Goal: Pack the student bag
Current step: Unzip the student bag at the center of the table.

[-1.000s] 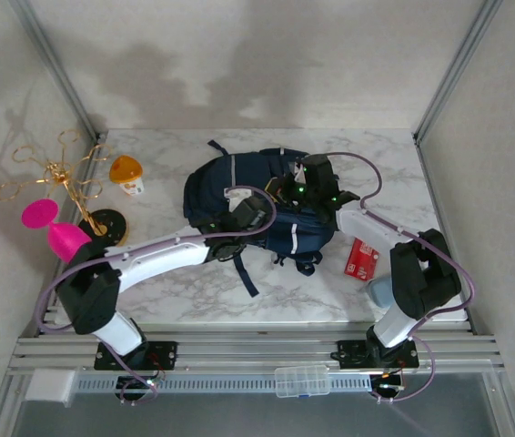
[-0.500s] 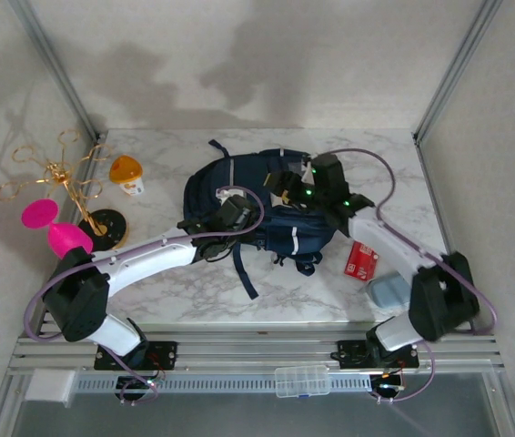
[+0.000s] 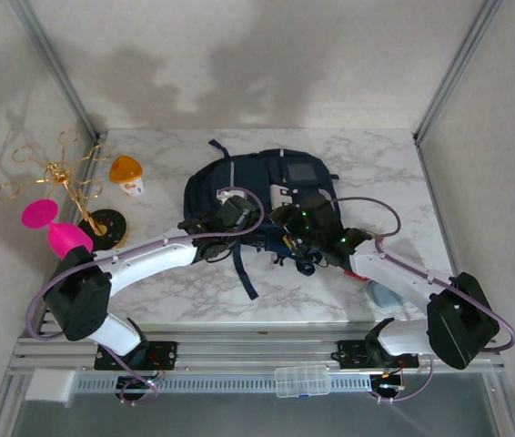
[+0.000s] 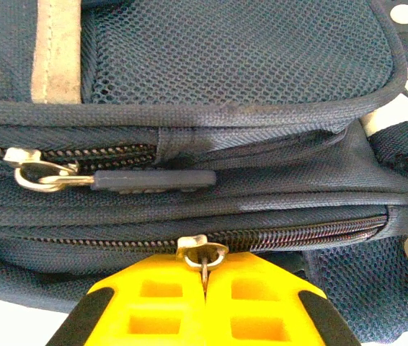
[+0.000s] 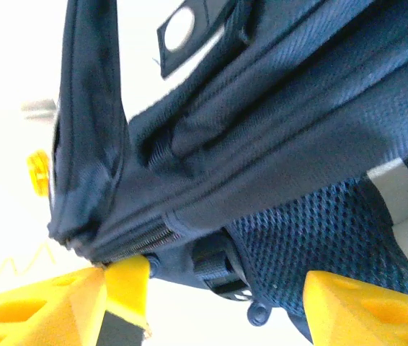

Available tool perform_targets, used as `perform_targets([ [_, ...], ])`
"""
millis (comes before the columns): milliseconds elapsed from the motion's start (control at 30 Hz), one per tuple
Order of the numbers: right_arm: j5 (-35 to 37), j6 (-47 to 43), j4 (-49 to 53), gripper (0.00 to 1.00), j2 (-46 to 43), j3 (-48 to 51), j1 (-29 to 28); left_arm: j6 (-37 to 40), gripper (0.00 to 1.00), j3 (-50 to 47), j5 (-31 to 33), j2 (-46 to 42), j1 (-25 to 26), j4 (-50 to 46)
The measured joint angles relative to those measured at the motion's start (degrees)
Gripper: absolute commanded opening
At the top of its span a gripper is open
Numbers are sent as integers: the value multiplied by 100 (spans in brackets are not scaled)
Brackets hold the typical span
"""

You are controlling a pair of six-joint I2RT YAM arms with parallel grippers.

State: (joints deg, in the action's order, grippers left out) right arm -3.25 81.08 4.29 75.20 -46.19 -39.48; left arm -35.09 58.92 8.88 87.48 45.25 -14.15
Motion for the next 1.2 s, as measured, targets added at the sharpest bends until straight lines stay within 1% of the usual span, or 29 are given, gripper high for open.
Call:
perform_targets([
  [133, 551, 671, 48, 65, 302, -289, -131, 0, 0, 0, -17, 7, 0, 17],
  [267, 813, 1082, 87, 61, 780, -610, -240, 0, 0, 0, -39, 61, 0, 26],
  [333, 905, 1217, 201, 53, 1110, -855, -258, 0, 0, 0, -59, 90, 0, 31],
  [400, 1082, 1322, 310, 42, 1377, -1038, -284, 2, 0, 0, -81, 127, -2, 63],
  [467, 1231, 1340, 352, 35, 1491, -1091, -321, 2, 0, 2, -103, 168, -9, 68],
  [533, 1370, 1270, 413, 24, 1558, -1139, -354, 7, 0, 28, -125, 216, -13, 57],
  [600, 1493, 1126, 466, 6, 1591, -1209, -367, 24, 0, 48, -142, 236, -17, 57],
  [633, 1550, 1027, 476, 1, 1593, -1241, -369, 26, 0, 48, -164, 234, -22, 52],
  [700, 1622, 706, 481, 0, 1593, -1309, -367, 44, 0, 48, -170, 234, -26, 37],
  [833, 1613, -245, 520, 0, 1541, -1353, -317, 42, 0, 31, -190, 186, -26, -13],
  [933, 1231, -1130, 321, 0, 1211, -1102, -85, 39, 0, -74, -214, 4, -17, -74],
  [1000, 708, -1714, 179, 0, 861, -791, 321, 13, 0, -173, -264, -177, 15, -125],
  [1100, -234, -2586, 284, 0, 531, -592, 1250, -48, 0, -387, -350, -450, 57, -184],
  [1133, -564, -2859, 323, 0, 525, -603, 1580, -68, 0, -479, -367, -527, 57, -179],
  [1200, -1097, -3316, 466, 0, 629, -723, 2031, -87, 0, -557, -431, -557, 55, -144],
])
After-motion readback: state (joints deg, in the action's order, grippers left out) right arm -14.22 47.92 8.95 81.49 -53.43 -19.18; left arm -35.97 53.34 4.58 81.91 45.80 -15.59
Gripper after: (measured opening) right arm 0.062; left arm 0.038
